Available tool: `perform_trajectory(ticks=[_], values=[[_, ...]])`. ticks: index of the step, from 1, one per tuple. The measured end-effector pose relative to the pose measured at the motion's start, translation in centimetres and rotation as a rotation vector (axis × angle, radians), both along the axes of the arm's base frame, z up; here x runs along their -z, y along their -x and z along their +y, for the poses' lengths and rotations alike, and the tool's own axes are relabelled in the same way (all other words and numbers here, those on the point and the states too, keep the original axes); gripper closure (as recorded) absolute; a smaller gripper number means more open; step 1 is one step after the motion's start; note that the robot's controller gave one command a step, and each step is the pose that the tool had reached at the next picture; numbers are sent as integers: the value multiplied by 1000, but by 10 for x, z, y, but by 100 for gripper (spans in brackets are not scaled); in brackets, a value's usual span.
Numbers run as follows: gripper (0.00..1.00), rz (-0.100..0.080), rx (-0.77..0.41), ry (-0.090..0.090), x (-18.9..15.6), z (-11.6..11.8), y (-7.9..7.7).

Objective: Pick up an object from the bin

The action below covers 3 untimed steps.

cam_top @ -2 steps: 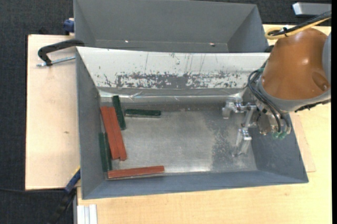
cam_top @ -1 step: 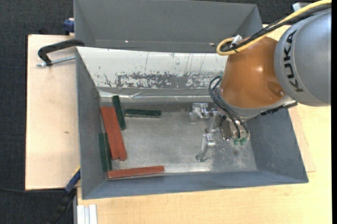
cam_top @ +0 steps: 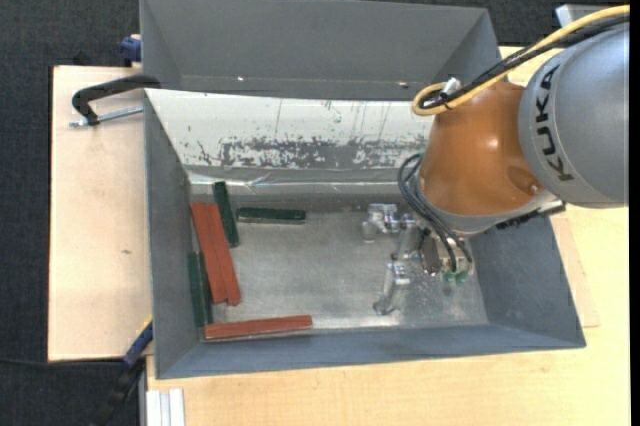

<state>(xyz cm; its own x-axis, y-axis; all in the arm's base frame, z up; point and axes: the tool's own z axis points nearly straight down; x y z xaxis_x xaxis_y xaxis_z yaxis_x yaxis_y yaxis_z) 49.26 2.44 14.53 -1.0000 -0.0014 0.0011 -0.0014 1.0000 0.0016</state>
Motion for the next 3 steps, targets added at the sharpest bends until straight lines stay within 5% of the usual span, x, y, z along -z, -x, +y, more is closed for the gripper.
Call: perform_trajectory(ticks=[1,2,3], values=[[0,-6,-76,1,45,32,-16],[0,4,-38,-1,75,44,-15],[0,-10,-125,-3,45,107,-91]])
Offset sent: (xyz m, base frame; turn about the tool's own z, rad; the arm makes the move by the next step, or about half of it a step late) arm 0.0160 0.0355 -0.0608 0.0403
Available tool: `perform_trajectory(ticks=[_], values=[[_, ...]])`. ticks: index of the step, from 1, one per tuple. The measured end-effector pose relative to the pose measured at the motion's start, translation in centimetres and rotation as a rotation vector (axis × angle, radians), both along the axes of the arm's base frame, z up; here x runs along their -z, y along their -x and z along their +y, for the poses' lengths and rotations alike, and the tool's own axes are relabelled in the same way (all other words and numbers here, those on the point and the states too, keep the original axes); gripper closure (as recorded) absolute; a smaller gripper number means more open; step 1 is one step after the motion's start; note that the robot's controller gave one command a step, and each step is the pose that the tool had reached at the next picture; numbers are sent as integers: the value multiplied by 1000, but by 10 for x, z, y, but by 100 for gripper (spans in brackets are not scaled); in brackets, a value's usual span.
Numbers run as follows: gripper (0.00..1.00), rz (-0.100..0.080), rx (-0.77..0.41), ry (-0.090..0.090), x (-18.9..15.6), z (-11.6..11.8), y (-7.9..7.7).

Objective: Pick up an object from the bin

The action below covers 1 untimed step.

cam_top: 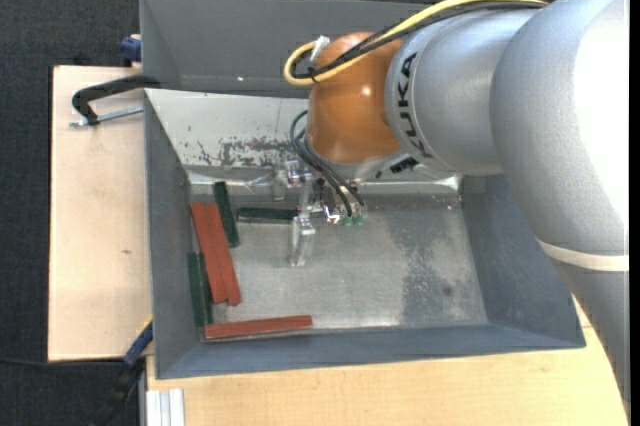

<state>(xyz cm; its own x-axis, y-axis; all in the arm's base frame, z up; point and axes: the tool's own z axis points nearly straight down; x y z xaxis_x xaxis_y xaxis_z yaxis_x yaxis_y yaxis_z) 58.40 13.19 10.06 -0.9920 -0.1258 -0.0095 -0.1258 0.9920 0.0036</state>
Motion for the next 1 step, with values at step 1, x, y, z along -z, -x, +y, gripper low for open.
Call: perform_trajectory(ticks=[1], values=[[0,8,-23,4,8,-12,13]])
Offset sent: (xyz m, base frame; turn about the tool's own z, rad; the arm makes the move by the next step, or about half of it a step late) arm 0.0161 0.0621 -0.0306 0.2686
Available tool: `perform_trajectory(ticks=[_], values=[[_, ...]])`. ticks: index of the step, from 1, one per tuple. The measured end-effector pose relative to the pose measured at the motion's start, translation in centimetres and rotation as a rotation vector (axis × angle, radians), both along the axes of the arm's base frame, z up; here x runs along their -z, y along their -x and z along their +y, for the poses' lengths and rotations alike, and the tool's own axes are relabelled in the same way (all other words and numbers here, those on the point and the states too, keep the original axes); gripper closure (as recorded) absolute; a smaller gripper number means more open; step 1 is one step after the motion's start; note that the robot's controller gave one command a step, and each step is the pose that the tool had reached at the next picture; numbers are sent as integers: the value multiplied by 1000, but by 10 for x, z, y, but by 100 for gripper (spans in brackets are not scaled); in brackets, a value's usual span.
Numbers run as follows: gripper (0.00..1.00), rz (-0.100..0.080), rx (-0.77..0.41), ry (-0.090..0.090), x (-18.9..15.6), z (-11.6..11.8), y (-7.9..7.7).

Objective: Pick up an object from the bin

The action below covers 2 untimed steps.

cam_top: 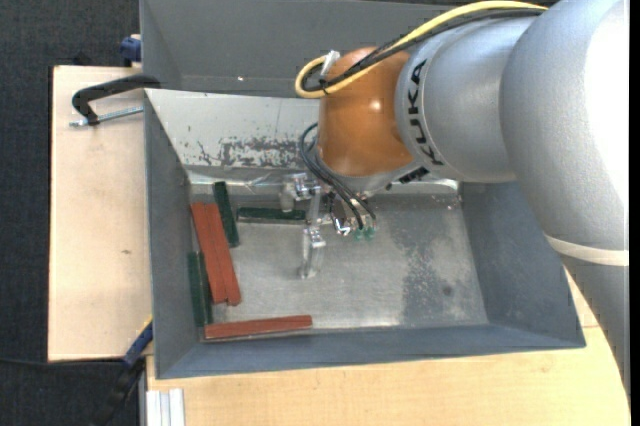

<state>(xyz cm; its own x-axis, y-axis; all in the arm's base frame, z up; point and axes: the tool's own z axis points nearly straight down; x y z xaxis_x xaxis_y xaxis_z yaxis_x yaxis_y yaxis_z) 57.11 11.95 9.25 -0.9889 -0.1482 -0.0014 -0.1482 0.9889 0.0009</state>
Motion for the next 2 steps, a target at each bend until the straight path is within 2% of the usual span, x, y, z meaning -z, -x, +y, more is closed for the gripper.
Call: perform_trajectory(ticks=[1,2], values=[[100,0,289,0,21,76,-30],[0,-1,289,3,21,74,-30]])
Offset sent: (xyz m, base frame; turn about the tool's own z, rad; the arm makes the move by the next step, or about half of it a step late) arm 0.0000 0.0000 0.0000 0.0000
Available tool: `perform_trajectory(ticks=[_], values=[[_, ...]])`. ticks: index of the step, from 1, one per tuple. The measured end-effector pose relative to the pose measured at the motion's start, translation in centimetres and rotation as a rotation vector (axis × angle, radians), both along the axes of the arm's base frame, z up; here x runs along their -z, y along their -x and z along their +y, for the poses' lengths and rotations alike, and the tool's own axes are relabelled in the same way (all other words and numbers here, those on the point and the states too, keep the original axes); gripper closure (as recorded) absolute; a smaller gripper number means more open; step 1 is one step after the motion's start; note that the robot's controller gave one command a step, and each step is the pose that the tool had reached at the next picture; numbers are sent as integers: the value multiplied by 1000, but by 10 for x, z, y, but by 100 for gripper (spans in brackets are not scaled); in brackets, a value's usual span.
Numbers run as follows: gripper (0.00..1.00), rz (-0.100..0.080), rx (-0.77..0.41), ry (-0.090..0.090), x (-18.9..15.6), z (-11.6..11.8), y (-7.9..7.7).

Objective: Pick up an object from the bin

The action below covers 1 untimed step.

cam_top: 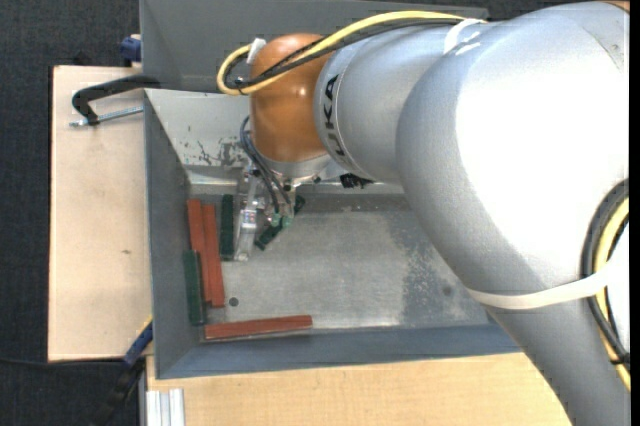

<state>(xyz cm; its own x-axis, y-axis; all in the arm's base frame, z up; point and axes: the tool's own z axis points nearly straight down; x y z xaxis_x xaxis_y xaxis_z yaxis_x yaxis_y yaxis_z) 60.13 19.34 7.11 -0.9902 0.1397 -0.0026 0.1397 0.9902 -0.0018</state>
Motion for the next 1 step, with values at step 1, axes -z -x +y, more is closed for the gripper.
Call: perform_trajectory(ticks=[1], values=[[100,1,0,-3,0,2,0]])
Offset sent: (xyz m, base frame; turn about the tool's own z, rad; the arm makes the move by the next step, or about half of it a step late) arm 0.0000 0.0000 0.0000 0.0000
